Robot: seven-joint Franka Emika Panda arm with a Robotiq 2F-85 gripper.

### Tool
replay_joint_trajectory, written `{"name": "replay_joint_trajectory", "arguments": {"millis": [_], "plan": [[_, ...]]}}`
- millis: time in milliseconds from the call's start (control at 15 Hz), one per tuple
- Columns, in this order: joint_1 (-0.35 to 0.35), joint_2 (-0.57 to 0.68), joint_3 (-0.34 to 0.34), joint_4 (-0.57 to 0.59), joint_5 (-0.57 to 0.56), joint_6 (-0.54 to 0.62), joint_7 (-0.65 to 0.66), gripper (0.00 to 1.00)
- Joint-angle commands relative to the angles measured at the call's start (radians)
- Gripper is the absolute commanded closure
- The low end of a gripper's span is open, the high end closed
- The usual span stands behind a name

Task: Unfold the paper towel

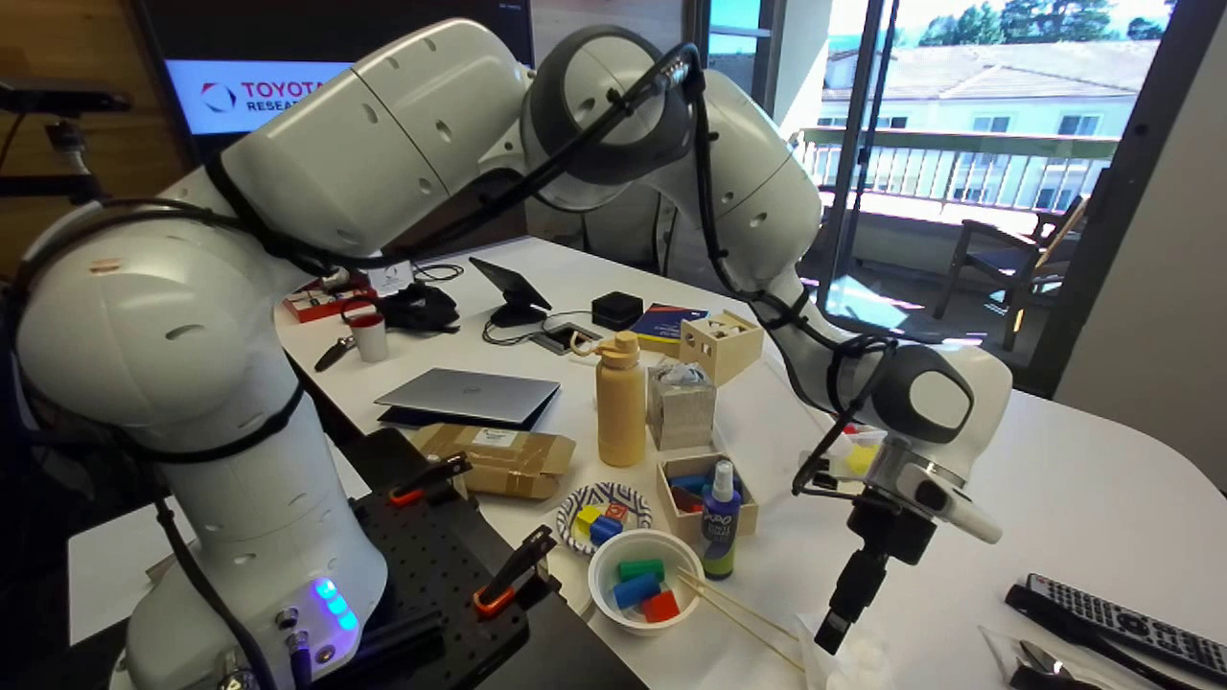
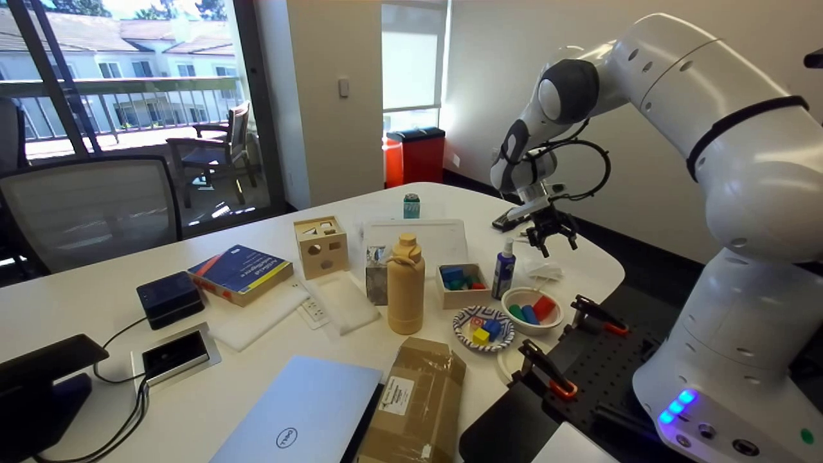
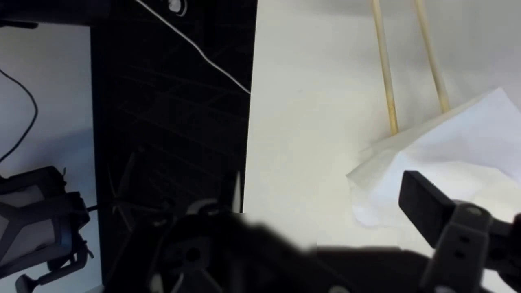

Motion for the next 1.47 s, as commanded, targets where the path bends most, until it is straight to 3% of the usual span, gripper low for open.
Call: {"name": "replay_joint_trajectory", "arguments": {"millis": [0,267,467,533,600,1200,1400], "plan": [[-0.044,-0.017,0.017,-0.042,0.056,0.108,0.024,0.00],[-0.054,-0.004,0.026,-0.059,0.089,0.221,0.017,0.00],[-0.051,0.002,0.037,-0.064,0.100,0.239,0.011,0.00],[-0.052,0.004,0.041,-0.062,0.102,0.233,0.010,0.25],[-0.052,0.003,0.042,-0.063,0.103,0.225,0.012,0.26],[-0.069,0.004,0.043,-0.072,0.132,0.213,0.013,0.95],[-0.066,-0.002,0.045,-0.070,0.137,0.221,0.011,1.00]]}}
